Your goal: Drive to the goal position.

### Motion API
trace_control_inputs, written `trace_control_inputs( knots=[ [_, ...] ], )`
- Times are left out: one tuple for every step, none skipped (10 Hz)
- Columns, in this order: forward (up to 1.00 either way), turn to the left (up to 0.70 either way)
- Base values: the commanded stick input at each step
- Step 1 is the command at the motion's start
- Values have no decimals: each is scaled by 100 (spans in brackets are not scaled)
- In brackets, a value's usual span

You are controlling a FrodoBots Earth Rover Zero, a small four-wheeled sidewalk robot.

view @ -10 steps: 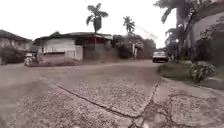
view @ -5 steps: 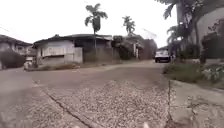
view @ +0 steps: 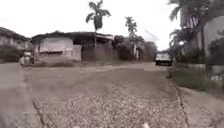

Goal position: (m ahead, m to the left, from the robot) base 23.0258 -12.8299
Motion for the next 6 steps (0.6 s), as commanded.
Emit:
trace_control_inputs(
  knots=[
    [85, -33],
    [85, -33],
    [85, -33],
    [85, -15],
    [85, 1],
    [85, 1]
  ],
)
